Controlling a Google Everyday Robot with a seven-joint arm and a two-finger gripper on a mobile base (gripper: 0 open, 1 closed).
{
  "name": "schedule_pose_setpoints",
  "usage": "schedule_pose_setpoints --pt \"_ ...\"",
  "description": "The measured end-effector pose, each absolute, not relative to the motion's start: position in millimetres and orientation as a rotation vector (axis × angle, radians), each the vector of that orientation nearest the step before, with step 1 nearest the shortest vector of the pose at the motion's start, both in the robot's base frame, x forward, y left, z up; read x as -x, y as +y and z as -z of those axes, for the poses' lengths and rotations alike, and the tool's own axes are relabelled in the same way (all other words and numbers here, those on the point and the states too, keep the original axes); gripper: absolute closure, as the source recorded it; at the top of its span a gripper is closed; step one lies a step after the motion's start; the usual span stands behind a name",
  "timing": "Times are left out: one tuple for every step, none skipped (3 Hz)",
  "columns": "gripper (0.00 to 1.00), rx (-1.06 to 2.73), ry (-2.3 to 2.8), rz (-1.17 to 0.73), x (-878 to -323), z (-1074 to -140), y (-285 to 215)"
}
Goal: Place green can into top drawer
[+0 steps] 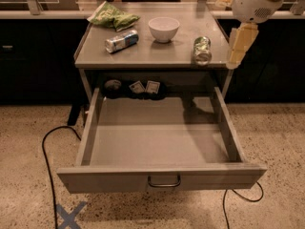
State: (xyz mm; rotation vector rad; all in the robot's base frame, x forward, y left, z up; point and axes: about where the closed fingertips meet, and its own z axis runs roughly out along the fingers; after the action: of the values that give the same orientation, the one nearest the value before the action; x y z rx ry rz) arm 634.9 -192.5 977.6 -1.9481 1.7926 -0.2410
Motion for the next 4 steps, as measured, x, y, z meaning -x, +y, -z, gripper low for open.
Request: schedule_pose_setpoints --pt "0.0 2.032 1.667 0.211 -647 -982 -185" --pt "0.0 2.138 1.506 0.188 -654 -990 -177" --pt "0.0 2.199 1.388 0.215 -671 -996 -170" --pt "0.0 2.199 1.388 0.215 -671 -996 -170"
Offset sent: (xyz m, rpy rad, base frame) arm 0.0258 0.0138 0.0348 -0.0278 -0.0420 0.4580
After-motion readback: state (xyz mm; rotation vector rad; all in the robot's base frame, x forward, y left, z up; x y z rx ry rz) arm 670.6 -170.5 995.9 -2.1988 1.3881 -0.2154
